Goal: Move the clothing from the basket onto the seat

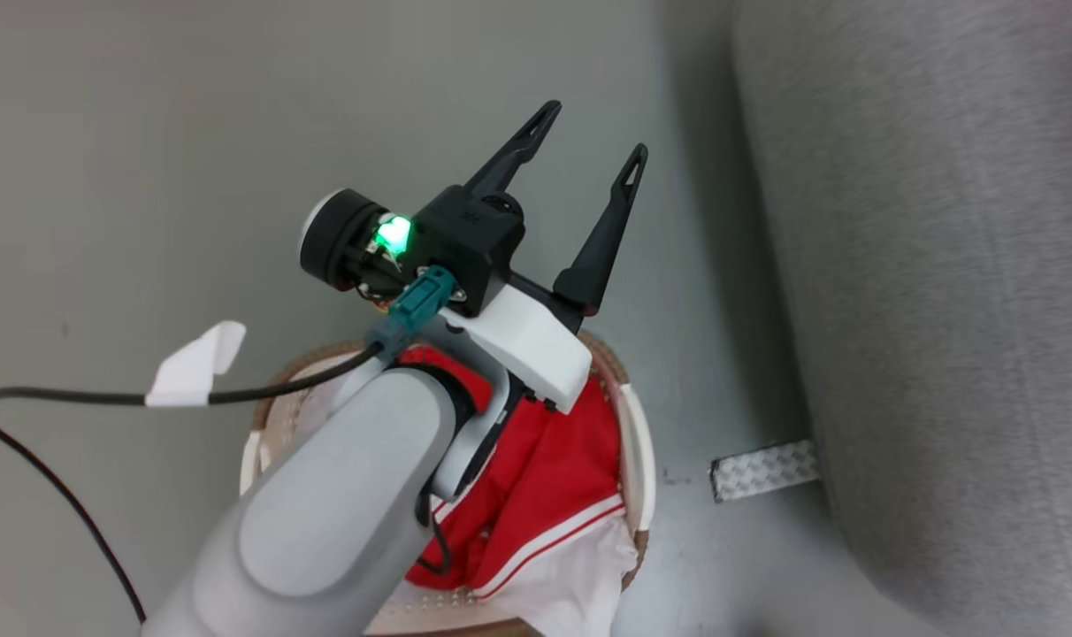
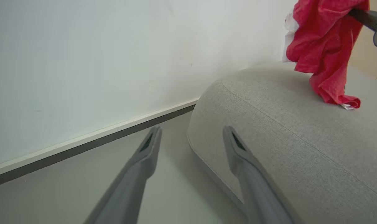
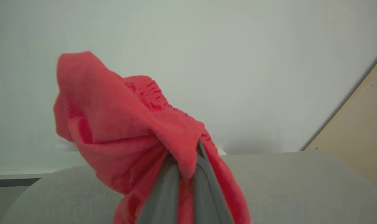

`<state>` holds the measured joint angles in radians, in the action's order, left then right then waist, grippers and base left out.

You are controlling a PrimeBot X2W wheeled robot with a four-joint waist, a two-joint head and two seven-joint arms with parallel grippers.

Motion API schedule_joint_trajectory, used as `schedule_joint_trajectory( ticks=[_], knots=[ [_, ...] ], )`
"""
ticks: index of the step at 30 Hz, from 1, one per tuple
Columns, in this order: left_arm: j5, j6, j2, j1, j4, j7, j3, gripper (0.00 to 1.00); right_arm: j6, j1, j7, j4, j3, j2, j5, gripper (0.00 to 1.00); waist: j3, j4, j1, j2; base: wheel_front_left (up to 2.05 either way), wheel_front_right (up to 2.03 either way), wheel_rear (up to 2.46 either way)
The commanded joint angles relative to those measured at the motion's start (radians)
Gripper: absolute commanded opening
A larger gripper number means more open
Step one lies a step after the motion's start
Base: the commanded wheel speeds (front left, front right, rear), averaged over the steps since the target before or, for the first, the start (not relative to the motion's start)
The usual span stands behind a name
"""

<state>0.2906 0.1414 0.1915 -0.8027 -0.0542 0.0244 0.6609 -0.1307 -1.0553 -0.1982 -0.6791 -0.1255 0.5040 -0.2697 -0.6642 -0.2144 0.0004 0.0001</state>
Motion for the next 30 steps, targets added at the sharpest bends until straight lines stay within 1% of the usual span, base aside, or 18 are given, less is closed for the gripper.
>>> schedule_joint_trajectory(
  ticks=[1,5,6,7,8,11,13,17,18,20,22,26,30],
  knots=[
    [-0.009,-0.002,-0.005,-0.012,-0.006,-0.011,0.003,1.0,0.0,-0.005,-0.006,-0.039,-0.014,-0.014,0.022,0.0,-0.059,0.045,-0.0004,-0.0001,0.0,0.0,0.0],
    [0.003,0.004,-0.009,0.003,-0.03,-0.024,0.005,1.0,0.0,0.022,-0.032,-0.18,-0.078,-0.063,0.08,0.0,-0.05,0.053,-0.0004,-0.0001,0.0,0.0,0.0],
    [0.007,0.005,-0.007,0.01,-0.036,-0.028,0.005,1.0,0.0,0.029,-0.039,-0.205,-0.089,-0.074,0.093,0.31,-0.041,0.051,-0.0004,-0.0001,0.0,0.0,0.0],
    [0.012,0.005,-0.006,0.016,-0.044,-0.034,0.004,1.0,0.0,0.037,-0.046,-0.224,-0.1,-0.084,0.107,0.45,-0.031,0.049,-0.0004,-0.0001,0.0,0.0,0.0],
    [0.014,0.007,-0.001,0.024,-0.053,-0.037,0.0,1.0,0.0,0.045,-0.053,-0.242,-0.109,-0.096,0.121,1.0,-0.018,0.047,-0.0004,-0.0001,0.0,0.0,0.0],
    [0.024,0.011,0.011,0.046,-0.077,-0.056,-0.012,1.0,0.0,0.081,-0.061,-0.252,-0.116,-0.133,0.148,1.0,0.027,0.041,-0.0004,-0.0001,0.0,0.0,0.0],
    [0.034,0.012,0.02,0.063,-0.088,-0.074,-0.018,1.0,0.0,0.116,-0.066,-0.209,-0.104,-0.147,0.159,1.0,0.063,0.04,-0.0004,-0.0001,0.0,0.0,0.0],
    [0.057,0.013,0.041,0.104,-0.101,-0.108,-0.037,1.0,0.0,0.231,-0.065,-0.043,-0.107,-0.178,0.154,1.0,0.131,0.046,-0.0004,-0.0001,0.0,0.0,0.0],
    [0.057,0.013,0.041,0.104,-0.101,-0.108,-0.037,1.0,0.0,0.231,-0.065,-0.043,-0.107,-0.178,0.154,1.0,0.131,0.046,-0.0004,-0.0001,0.0,0.0,0.0],
    [0.072,0.016,0.046,0.13,-0.116,-0.135,-0.047,1.0,0.0,0.304,-0.065,0.045,-0.113,-0.187,0.147,1.0,0.177,0.057,-0.0004,-0.0001,0.0,0.0,0.0],
    [0.083,0.023,0.041,0.163,-0.133,-0.164,-0.056,1.0,0.0,0.384,-0.065,0.128,-0.119,-0.196,0.145,1.0,0.232,0.076,-0.0004,-0.0001,0.0,0.0,0.0],
    [0.113,0.039,0.029,0.236,-0.172,-0.22,-0.073,1.0,0.0,0.548,-0.065,0.271,-0.111,-0.235,0.145,1.0,0.331,0.124,-0.0004,-0.0001,0.0,0.0,0.0],
    [0.143,0.051,0.03,0.313,-0.206,-0.257,-0.094,1.0,0.0,0.673,-0.065,0.359,-0.079,-0.269,0.155,1.0,0.417,0.169,-0.0004,-0.0001,0.0,0.0,0.0]
  ],
)
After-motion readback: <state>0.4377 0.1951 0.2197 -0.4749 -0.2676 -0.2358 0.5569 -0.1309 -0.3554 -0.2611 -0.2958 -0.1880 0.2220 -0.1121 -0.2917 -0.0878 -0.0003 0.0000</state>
